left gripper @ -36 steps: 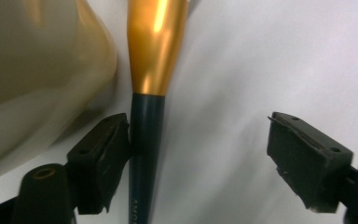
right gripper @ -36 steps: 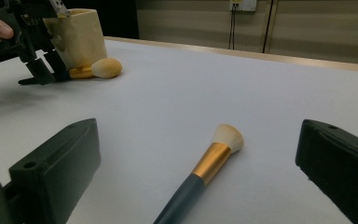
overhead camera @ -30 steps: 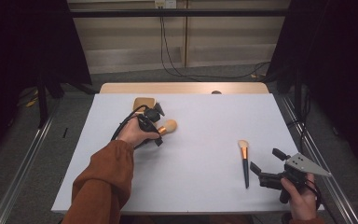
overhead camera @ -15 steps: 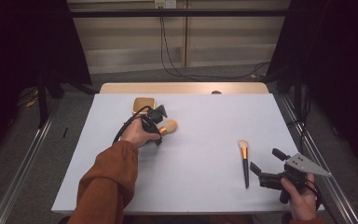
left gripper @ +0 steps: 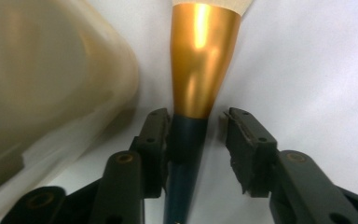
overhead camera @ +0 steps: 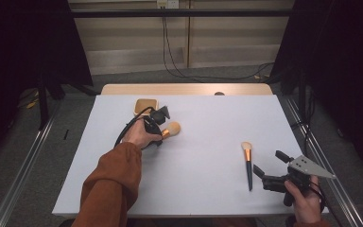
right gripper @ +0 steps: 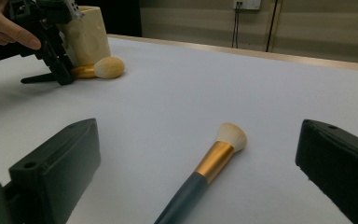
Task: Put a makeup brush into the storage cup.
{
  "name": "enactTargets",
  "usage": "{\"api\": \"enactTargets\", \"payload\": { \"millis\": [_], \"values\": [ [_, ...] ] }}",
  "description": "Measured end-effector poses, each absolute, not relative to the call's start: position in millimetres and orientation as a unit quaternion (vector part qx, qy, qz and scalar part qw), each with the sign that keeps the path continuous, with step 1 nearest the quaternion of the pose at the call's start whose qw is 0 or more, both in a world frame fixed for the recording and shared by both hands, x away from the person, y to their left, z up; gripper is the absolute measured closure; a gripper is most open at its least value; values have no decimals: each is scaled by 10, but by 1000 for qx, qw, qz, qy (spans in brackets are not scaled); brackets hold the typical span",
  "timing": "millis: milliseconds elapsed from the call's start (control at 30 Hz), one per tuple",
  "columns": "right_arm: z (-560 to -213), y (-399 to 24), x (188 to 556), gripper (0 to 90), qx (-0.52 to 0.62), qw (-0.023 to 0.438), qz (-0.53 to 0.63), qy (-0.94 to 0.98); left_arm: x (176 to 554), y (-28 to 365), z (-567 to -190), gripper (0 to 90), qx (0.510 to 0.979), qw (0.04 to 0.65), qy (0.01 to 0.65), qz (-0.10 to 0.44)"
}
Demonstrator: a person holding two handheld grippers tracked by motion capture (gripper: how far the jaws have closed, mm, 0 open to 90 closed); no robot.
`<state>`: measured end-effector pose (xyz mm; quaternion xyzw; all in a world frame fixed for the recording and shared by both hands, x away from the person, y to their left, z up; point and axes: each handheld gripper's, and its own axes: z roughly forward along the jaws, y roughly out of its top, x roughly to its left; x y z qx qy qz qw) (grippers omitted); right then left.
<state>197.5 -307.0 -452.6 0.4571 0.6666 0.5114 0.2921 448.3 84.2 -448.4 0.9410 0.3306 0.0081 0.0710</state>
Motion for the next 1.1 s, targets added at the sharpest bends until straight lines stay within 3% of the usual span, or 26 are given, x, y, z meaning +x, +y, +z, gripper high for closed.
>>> {"api": "enactTargets", "payload": {
  "millis": [333,367,1100],
  "values": [
    [-4527,-3067,1979,0,456,292,510,669,4464,827,-4484,692,941,75,328,7],
    [-4527,-3066,1979,0,455,291,510,669,4462,826,-4485,732,942,77,328,4],
    [-4530,-3071,1978,0,456,292,509,669,4461,818,-4467,746,943,67,327,-10]
  ]
}}
